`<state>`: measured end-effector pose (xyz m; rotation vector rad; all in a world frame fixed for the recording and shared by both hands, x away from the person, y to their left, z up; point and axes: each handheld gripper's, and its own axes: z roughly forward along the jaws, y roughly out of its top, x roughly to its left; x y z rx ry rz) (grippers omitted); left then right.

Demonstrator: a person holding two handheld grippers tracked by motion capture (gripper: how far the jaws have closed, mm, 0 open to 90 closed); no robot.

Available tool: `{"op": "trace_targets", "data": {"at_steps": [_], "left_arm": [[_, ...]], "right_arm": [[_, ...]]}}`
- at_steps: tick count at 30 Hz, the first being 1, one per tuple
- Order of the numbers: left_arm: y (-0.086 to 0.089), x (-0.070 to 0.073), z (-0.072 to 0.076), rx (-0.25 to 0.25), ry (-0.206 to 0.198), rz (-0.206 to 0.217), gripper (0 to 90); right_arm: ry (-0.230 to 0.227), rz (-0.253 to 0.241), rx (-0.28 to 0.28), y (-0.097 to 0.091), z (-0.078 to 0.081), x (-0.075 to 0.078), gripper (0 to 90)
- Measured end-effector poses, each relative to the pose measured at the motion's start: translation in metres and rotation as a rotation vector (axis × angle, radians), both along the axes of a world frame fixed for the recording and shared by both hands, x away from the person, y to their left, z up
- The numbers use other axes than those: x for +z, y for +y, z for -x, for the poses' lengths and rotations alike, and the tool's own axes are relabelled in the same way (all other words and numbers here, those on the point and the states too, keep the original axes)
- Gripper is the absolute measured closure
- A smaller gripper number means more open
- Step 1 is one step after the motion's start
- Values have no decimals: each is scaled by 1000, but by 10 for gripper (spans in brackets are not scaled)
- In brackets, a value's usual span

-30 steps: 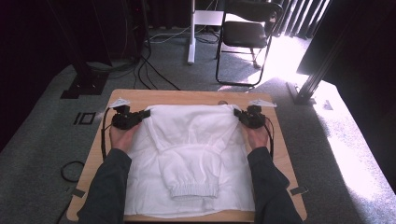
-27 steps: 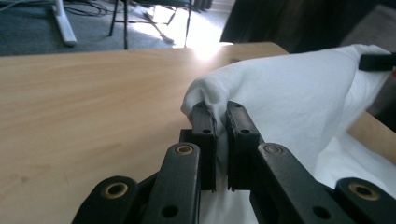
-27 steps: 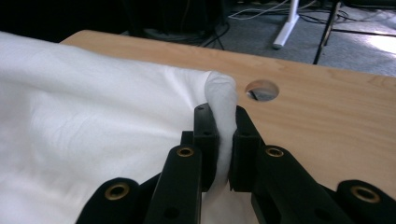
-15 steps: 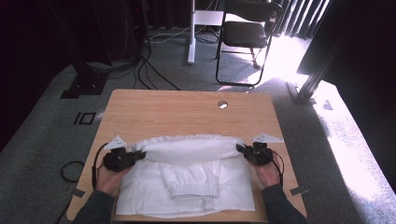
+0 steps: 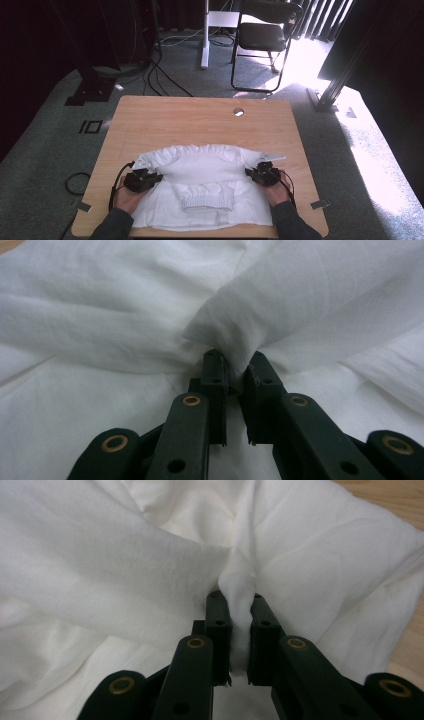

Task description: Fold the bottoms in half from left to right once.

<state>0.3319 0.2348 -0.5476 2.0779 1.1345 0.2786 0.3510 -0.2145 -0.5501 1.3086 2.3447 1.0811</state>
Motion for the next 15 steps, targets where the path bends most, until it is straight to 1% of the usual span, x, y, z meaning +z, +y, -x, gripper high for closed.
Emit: {"op": "trace_targets", "data": {"at_steps": [3, 6, 10, 11, 13, 14, 15], "left_arm": [[-3, 0, -15, 17, -9, -1, 828], [-9, 1, -35, 39, -14, -8, 828], [-20, 3, -68, 68, -15, -30, 824], [-22, 3, -73, 77, -14, -31, 819], [-24, 5, -86, 88, -7, -35, 797], [-24, 6, -91, 91, -6, -33, 771], [-24, 8, -94, 98, -5, -20, 717]], "right_arm": [[-2, 0, -27, -1, -9, 0, 825], [-16, 17, -60, 0, -22, 0, 824], [-25, 27, -108, -2, -46, 1, 823], [-22, 29, -127, -2, -53, 1, 822], [-22, 30, -148, -3, -64, 2, 821], [-22, 32, -157, -4, -70, 2, 821], [-24, 34, -165, -4, -76, 2, 820]]}}
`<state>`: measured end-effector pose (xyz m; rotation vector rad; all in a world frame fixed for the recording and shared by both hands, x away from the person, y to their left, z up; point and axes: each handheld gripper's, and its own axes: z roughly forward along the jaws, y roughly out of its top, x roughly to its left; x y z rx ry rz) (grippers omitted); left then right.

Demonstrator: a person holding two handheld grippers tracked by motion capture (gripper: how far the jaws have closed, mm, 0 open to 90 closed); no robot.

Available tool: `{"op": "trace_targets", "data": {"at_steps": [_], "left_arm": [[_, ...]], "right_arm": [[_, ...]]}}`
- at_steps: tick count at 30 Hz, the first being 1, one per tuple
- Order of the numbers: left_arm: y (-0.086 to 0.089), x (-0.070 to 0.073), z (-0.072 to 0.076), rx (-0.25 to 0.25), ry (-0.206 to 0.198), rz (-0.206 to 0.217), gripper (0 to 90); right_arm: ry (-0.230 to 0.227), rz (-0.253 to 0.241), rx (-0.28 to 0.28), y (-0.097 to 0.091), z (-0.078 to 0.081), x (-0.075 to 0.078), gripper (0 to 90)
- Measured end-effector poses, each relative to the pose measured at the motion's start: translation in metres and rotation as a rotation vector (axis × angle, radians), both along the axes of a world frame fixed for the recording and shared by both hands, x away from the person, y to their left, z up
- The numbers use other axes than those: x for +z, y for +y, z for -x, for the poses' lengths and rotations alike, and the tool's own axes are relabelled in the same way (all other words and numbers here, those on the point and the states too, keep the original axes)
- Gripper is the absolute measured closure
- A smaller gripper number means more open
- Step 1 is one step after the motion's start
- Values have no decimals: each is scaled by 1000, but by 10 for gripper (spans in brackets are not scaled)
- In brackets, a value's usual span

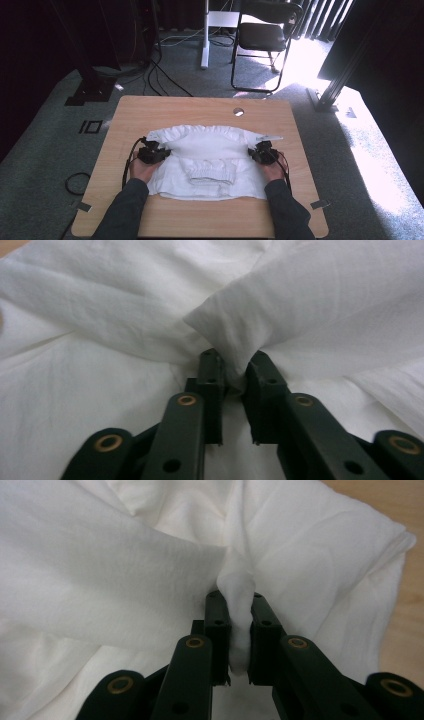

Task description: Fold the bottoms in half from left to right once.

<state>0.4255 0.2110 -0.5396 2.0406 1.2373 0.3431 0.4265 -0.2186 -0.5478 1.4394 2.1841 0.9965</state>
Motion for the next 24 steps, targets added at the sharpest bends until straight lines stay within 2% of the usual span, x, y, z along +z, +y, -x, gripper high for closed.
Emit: {"op": "trace_targets", "data": {"at_steps": [2, 3, 4, 5, 6, 7, 8, 9, 10, 11, 13, 14, 15, 16, 17, 18, 19, 20, 21, 22, 23, 24], "left_arm": [[4, 8, 1, 15, -31, 40, 589], [4, 8, 1, 15, -31, 40, 548], [9, 19, 7, -1, -79, 107, 476], [9, 19, 7, -1, -79, 107, 440], [14, 29, 11, -16, -129, 160, 401], [14, 29, 11, -16, -129, 160, 378], [19, 38, 10, -22, -139, 218, 344], [19, 38, 10, -22, -139, 218, 326], [21, 42, 5, -27, -121, 244, 321], [21, 42, 5, -27, -121, 244, 319], [19, 42, -2, -33, -90, 264, 305], [16, 38, -7, -32, -57, 258, 305], [16, 38, -7, -32, -57, 258, 305], [13, 33, -12, -35, -36, 248, 312], [13, 33, -12, -35, -36, 248, 344], [11, 31, -14, -42, -21, 241, 431], [10, 30, -14, -46, -18, 234, 431], [7, 29, -14, -45, -12, 192, 637], [7, 29, -14, -45, -12, 192, 715], [8, 32, -13, -53, -16, 212, 803], [8, 32, -13, -53, -16, 212, 840], [10, 40, -9, -54, -52, 222, 860]], "right_arm": [[3, 1, -22, -2, -10, 1, 820], [3, 1, -22, -2, -10, 1, 820], [9, -8, -28, -3, -16, 1, 819], [11, -11, -28, -4, -17, 1, 818], [11, -11, -25, -4, -18, 1, 818], [11, -11, -25, -4, -18, 1, 818], [9, -12, -21, -4, -19, 2, 817], [9, -12, -21, -4, -19, 2, 817], [9, -18, -23, -4, -18, 3, 816], [9, -18, -23, -4, -18, 3, 816], [5, -34, -30, -5, -17, 5, 816], [0, -47, -30, -6, -17, 6, 816], [0, -47, -30, -6, -17, 6, 816], [-4, -65, -30, -7, -17, 9, 817], [-4, -65, -30, -7, -17, 9, 817], [-10, -71, -31, -8, -16, 11, 820], [-10, -71, -31, -8, -16, 11, 820], [-18, -78, -30, -8, -15, 13, 821], [-18, -78, -30, -8, -15, 13, 821], [-34, -89, -33, -10, -13, 17, 824], [-40, -95, -35, -11, -12, 19, 825], [-53, -102, -38, -13, -10, 23, 828]]}}
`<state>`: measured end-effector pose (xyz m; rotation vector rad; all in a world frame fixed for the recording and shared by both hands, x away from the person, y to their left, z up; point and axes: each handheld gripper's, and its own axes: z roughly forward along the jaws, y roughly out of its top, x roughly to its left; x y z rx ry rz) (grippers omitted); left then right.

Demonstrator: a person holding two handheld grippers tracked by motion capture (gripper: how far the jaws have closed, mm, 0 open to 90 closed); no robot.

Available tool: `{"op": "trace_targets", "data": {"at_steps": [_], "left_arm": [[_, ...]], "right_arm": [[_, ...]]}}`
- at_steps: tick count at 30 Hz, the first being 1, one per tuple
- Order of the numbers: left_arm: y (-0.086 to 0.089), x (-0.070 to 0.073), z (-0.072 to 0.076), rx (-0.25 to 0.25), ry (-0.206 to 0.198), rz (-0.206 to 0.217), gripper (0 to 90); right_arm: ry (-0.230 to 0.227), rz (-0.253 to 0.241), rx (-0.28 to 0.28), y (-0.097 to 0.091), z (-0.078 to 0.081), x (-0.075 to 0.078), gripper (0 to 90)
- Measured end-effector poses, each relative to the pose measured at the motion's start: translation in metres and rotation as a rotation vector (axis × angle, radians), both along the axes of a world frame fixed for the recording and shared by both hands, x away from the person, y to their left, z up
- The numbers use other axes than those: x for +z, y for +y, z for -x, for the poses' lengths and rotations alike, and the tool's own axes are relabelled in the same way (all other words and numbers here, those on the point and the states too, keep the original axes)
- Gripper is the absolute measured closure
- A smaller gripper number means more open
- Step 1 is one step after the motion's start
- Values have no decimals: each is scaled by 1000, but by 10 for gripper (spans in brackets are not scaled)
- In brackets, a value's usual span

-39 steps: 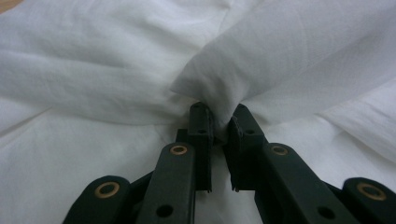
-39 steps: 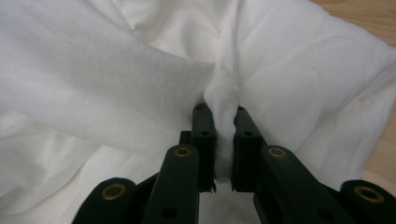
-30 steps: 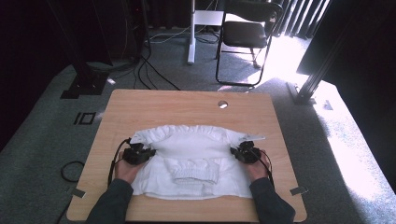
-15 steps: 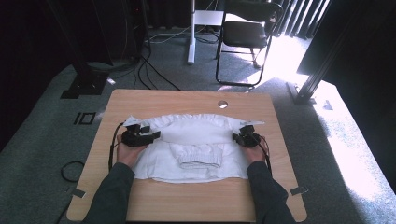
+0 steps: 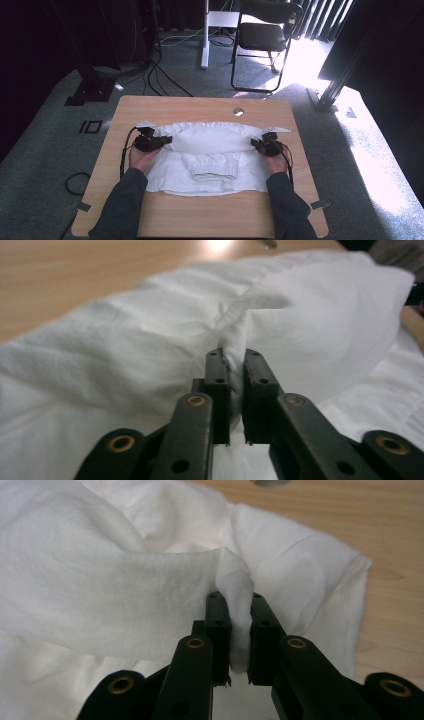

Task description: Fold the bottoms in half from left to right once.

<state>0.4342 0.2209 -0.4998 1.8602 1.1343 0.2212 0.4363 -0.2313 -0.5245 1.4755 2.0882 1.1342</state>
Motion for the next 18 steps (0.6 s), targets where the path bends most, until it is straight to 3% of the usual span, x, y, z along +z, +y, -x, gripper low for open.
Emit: {"op": "trace_targets", "data": {"at_steps": [1, 2, 5, 6, 7, 8, 11, 12, 13, 14, 15, 16, 17, 18], "left_arm": [[0, 0, 0, 0, 0, 0, 866], [4, 10, 5, 4, -38, 11, 869], [7, 20, 9, -4, -63, 13, 872], [9, 33, 14, -10, -91, 15, 873], [9, 33, 14, -10, -91, 15, 873], [10, 43, 18, -9, -115, 13, 873], [12, 55, 21, -14, -145, 20, 874], [14, 67, 26, -15, -170, 41, 874], [14, 67, 26, -15, -170, 41, 874], [17, 80, 32, -25, -201, 65, 874], [17, 80, 32, -25, -201, 65, 874], [17, 88, 37, -32, -222, 75, 874], [17, 88, 37, -32, -222, 75, 874], [16, 97, 45, -42, -247, 76, 874]], "right_arm": [[0, 0, 0, 0, 0, 0, 828], [-31, -13, -4, -3, 4, 8, 835], [-63, -24, -3, -6, 8, 17, 839], [-101, -30, 1, -6, 13, 27, 843], [-101, -30, 1, -6, 13, 27, 843], [-145, -31, 2, -7, 18, 38, 844], [-185, -43, -1, -8, 23, 49, 845], [-224, -63, -6, -10, 27, 61, 846], [-224, -63, -6, -10, 27, 61, 846], [-266, -78, -12, -12, 31, 73, 846], [-266, -78, -12, -12, 31, 73, 846], [-306, -98, -14, -15, 37, 84, 846], [-306, -98, -14, -15, 37, 84, 846], [-336, -97, -9, -15, 44, 92, 846]]}}
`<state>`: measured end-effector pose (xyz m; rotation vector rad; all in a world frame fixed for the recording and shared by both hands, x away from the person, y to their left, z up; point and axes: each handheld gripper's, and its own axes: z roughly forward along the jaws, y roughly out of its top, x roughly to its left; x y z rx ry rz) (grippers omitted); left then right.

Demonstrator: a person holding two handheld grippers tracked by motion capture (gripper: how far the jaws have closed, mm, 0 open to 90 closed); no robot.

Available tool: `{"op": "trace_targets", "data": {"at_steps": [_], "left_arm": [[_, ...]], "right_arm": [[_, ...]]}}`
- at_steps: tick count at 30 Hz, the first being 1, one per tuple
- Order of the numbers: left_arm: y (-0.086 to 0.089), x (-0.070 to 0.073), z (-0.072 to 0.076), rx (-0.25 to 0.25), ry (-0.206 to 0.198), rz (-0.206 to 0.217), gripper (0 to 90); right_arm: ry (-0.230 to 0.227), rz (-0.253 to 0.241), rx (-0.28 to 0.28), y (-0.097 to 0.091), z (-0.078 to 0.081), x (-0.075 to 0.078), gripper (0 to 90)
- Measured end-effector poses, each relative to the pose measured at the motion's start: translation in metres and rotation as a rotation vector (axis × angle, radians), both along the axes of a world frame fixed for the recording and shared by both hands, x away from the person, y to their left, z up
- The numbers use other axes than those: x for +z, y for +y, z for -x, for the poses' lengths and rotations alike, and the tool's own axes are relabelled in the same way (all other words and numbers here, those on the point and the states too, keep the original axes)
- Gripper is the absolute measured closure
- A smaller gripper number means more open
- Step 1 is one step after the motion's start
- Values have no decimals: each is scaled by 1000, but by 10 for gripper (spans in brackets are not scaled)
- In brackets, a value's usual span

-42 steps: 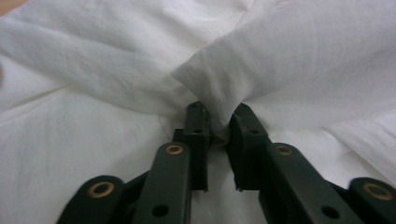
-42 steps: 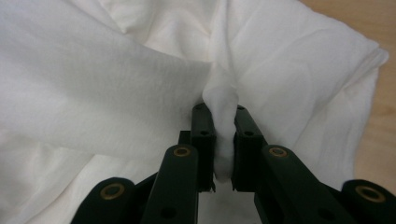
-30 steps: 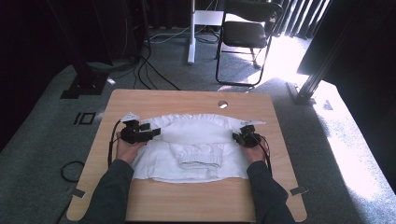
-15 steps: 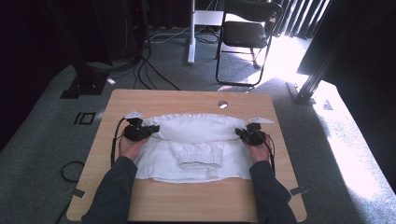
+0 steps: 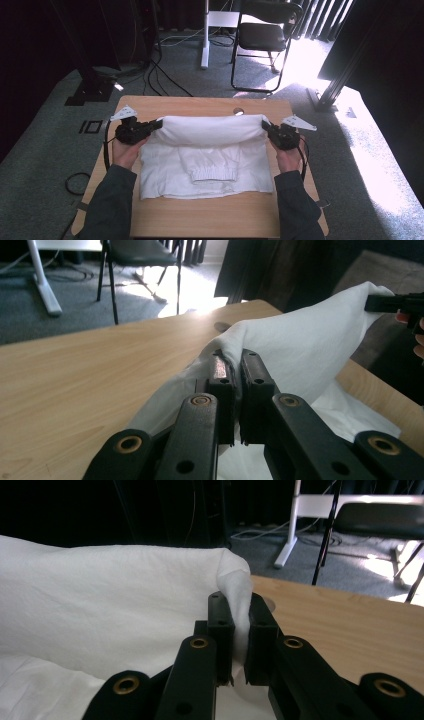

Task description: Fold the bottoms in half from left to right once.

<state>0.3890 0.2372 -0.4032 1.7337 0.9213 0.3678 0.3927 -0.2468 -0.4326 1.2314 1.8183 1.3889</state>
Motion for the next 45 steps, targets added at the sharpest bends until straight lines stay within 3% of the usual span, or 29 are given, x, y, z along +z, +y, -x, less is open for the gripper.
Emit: {"op": "trace_targets", "data": {"at_steps": [3, 7, 8, 11, 12, 13, 14, 15, 16, 17, 18, 19, 20, 21, 22, 23, 24, 25, 26, 27, 28, 31, 34, 35, 36, 37, 40, 41, 45], "left_arm": [[0, 5, 11, -12, -16, -6, 874], [1, 4, 34, -36, -35, 6, 874], [1, -3, 50, -48, -35, 1, 873], [2, -15, 64, -57, -21, 6, 871], [3, -28, 75, -63, 5, 3, 870], [3, -28, 75, -63, 5, 3, 870], [5, -47, 86, -62, 49, 11, 869], [5, -47, 86, -62, 49, 11, 868], [6, -69, 94, -73, 107, 13, 865], [6, -69, 94, -73, 107, 13, 862], [7, -90, 100, -79, 167, 1, 850], [7, -90, 100, -79, 167, 1, 832], [8, -105, 102, -84, 221, 24, 775], [8, -105, 102, -84, 221, 24, 720], [10, -107, 102, -65, 218, 24, 654], [10, -107, 102, -65, 218, 24, 621], [13, -96, 99, -46, 187, 52, 586], [13, -96, 99, -46, 187, 52, 573], [13, -83, 93, -35, 161, 50, 558], [13, -83, 93, -35, 161, 50, 553], [8, -69, 84, -25, 133, 35, 552], [1, -58, 74, -24, 117, 23, 552], [-23, -43, 47, -14, 117, 15, 553], [-23, -43, 47, -14, 117, 15, 553], [-34, -40, 38, -28, 118, 17, 553], [-34, -40, 38, -28, 118, 17, 553], [-62, -43, 22, -38, 137, -13, 552], [-62, -43, 22, -38, 137, -13, 550], [-79, -63, 15, -37, 189, -43, 550]], "right_arm": [[-16, 6, 6, -1, 7, 4, 845], [-17, -27, 34, -9, 29, -1, 845], [-13, -28, 40, -10, 37, -5, 844], [4, -18, 52, -11, 49, -13, 844], [30, -7, 64, -12, 61, -25, 842], [30, -7, 64, -12, 61, -25, 842], [65, -5, 76, -13, 72, -39, 840], [65, -5, 76, -13, 72, -39, 840], [102, 4, 81, -13, 82, -54, 840], [102, 4, 81, -13, 82, -54, 840], [146, 13, 87, -13, 88, -69, 835], [146, 13, 87, -13, 88, -69, 835], [193, 10, 101, -13, 92, -82, 791], [193, 10, 101, -13, 92, -82, 791], [206, 33, 95, -14, 94, -86, 620], [206, 33, 95, -14, 94, -86, 620], [181, 16, 82, -17, 94, -79, 484], [181, 16, 82, -17, 94, -79, 484], [145, 8, 64, -18, 90, -65, 408], [145, 8, 64, -18, 90, -65, 408], [114, 13, 54, -15, 84, -49, 396], [96, 18, 75, -7, 74, -36, 398], [88, 57, 93, 24, 53, -22, 406], [88, 57, 93, 24, 53, -22, 406], [103, 48, 110, 40, 41, -20, 411], [103, 48, 110, 40, 41, -20, 411], [125, 60, 147, 70, 22, -23, 412], [141, 66, 152, 77, 18, -26, 413], [178, 79, 161, 92, 10, -37, 417]]}}
